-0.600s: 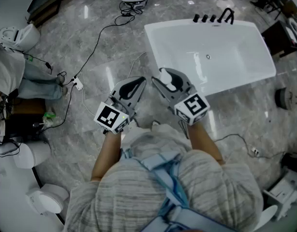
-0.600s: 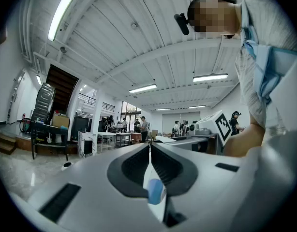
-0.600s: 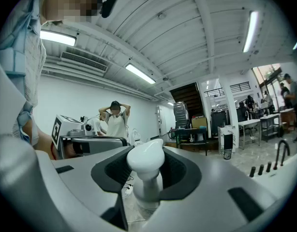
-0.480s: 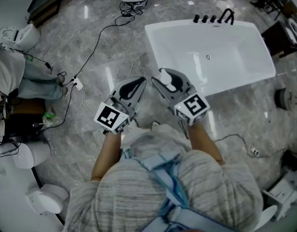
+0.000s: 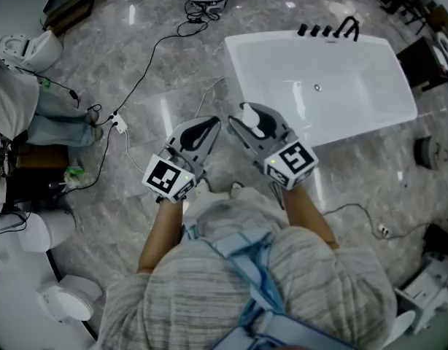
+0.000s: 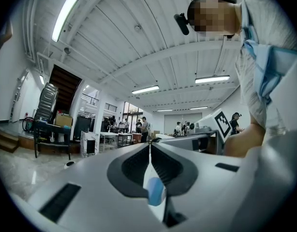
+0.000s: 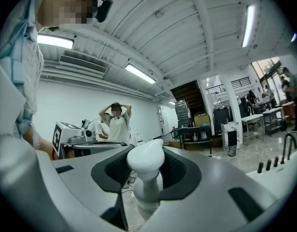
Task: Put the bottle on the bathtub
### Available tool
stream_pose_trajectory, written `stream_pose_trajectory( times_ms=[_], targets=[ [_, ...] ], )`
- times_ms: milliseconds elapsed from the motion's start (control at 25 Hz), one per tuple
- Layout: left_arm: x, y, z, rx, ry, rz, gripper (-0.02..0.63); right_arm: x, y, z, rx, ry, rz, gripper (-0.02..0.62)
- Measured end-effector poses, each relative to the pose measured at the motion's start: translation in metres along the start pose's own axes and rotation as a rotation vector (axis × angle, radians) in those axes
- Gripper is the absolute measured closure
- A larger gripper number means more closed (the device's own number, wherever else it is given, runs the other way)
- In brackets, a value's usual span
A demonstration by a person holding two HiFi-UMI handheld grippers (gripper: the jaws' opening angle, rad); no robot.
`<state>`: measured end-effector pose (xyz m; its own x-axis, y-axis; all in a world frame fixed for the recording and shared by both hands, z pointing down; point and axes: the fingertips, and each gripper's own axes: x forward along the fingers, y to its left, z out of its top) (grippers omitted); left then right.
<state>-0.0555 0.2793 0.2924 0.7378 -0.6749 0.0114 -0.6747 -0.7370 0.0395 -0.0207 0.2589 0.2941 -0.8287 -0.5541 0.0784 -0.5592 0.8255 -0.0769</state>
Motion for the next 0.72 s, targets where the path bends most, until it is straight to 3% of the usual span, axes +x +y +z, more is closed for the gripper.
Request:
stream_pose_trajectory(
  times_ms=[440, 720],
  targets=[
    [-0.044, 0.051, 0.004, 0.0, 0.004, -0.008, 0.595, 0.062, 0.038, 0.008, 0.019, -0.017, 0.012, 0.439],
    [-0.055, 0.075, -0.005, 0.048, 0.016, -0.068, 0.595, 0.082, 0.032, 0.012, 0.037, -0.056, -0.066, 0.439]
  ],
)
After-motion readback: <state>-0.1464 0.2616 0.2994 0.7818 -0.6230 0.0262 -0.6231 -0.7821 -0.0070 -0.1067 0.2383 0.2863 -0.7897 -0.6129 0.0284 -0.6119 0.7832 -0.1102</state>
